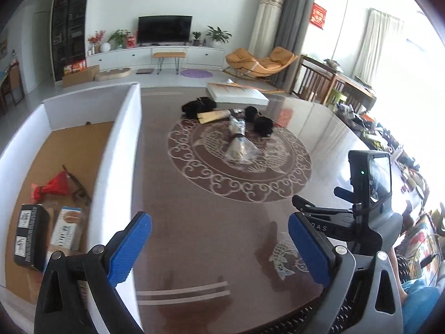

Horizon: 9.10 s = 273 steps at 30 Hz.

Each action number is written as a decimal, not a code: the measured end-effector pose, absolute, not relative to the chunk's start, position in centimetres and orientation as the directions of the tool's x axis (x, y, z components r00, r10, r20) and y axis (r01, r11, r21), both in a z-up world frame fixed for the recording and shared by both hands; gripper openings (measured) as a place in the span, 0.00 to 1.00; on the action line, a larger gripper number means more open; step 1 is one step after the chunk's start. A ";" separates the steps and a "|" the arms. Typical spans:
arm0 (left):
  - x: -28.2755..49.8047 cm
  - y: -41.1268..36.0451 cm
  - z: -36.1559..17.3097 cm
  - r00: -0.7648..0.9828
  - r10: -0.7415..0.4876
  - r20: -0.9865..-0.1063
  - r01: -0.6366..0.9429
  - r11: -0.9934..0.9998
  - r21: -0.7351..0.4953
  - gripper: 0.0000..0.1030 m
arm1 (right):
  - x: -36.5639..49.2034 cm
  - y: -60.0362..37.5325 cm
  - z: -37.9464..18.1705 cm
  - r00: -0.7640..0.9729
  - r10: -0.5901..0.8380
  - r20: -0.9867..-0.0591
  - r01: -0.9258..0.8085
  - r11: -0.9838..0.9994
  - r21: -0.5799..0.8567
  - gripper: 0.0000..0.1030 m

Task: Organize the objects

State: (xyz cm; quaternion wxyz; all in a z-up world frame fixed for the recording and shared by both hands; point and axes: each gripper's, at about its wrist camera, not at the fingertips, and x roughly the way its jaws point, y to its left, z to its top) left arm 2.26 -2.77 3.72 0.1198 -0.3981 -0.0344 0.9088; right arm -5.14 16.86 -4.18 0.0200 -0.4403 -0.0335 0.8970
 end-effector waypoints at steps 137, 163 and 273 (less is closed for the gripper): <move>-6.1 7.9 -7.5 -0.575 0.085 -0.814 -0.153 -0.988 0.005 1.00 | -5.5 25.7 -7.1 -0.572 0.085 -0.816 -0.129 -0.992 -0.012 1.00; -25.9 7.6 -6.2 -0.493 0.066 -0.867 -0.149 -0.989 0.010 0.57 | -5.5 25.7 -7.2 -0.573 0.085 -0.815 -0.129 -0.992 -0.012 1.00; -11.5 0.5 -7.7 -0.582 -0.014 -0.813 0.013 -1.000 0.008 1.00 | -6.9 17.2 -6.5 -0.626 -0.031 -0.779 0.072 -0.997 -0.018 0.31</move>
